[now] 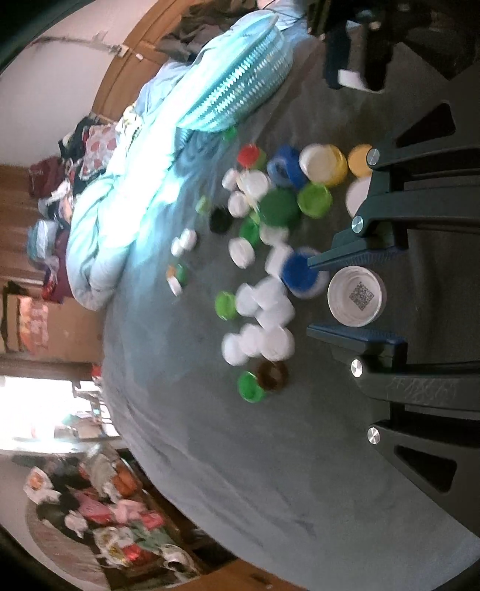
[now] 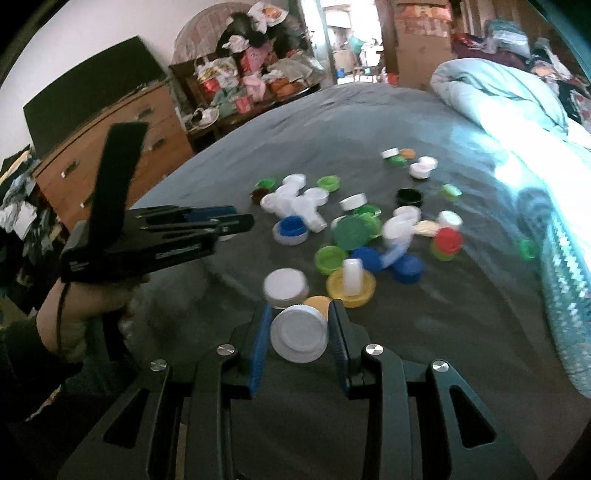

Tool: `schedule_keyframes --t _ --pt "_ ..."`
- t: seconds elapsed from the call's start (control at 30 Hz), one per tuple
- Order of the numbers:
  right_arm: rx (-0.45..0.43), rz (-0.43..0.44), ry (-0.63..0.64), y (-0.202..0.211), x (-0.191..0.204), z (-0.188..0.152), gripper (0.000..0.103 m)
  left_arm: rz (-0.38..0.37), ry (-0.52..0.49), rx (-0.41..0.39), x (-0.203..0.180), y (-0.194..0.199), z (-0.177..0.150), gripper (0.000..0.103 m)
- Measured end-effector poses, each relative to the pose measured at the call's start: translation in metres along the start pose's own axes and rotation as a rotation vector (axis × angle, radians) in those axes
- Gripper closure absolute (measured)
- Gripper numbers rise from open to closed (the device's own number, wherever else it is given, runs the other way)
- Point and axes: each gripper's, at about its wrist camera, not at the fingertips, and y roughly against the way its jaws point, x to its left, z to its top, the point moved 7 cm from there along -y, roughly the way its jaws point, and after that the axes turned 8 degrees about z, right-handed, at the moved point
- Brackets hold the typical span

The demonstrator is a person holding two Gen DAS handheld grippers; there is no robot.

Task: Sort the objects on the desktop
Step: 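Carry both white caps over the blue basket and release them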

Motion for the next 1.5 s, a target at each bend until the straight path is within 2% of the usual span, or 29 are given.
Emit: schedule_keyframes --t 0.23,0.37,0.63,0.77,0.97,1.13,1.23,1.27,1.33,1.5 --pt "-0.091 -0.061 0.001 0.056 -0.041 0.023 0.075 -0.025 -0.072 -0.041 -0.036 0.024 0.017 0.072" --pt "-0.139 -0.082 -0.041 0.085 -0.071 0.03 0.075 -0.039 -0.098 -0.048 -0.056 0.032 0.028 0.072" --pt "-0.186 -0.152 -0.032 0.14 -0.119 0.045 0.075 -0.097 -0.204 -0.093 -0.124 0.048 0.065 0.072" --pt "-0.209 -0.184 -0.039 0.167 -0.138 0.053 0.075 -0.204 -0.197 -0.111 -0.161 0.056 0.09 0.072" --pt "-0.212 -0.211 -0.065 0.191 -0.165 0.065 0.075 -0.513 -0.155 -0.075 -0.217 0.072 0.122 0.072" --pt "-0.265 -0.182 -0.126 0.206 -0.178 0.06 0.075 -0.836 0.014 0.057 -0.235 0.075 0.134 0.072" --pt "-0.272 -0.163 -0.143 0.205 -0.178 0.052 0.075 -0.989 0.146 0.13 -0.234 0.071 0.132 0.072" --pt "-0.27 -0.162 -0.143 0.204 -0.176 0.05 0.075 -1.015 0.176 0.144 -0.233 0.07 0.13 0.072" --pt "-0.264 -0.162 -0.136 0.202 -0.174 0.048 0.075 -1.012 0.222 0.16 -0.227 0.066 0.129 0.072" --pt "-0.254 -0.171 -0.114 0.204 -0.175 0.056 0.075 -0.916 0.213 0.186 -0.225 0.055 0.135 0.072"
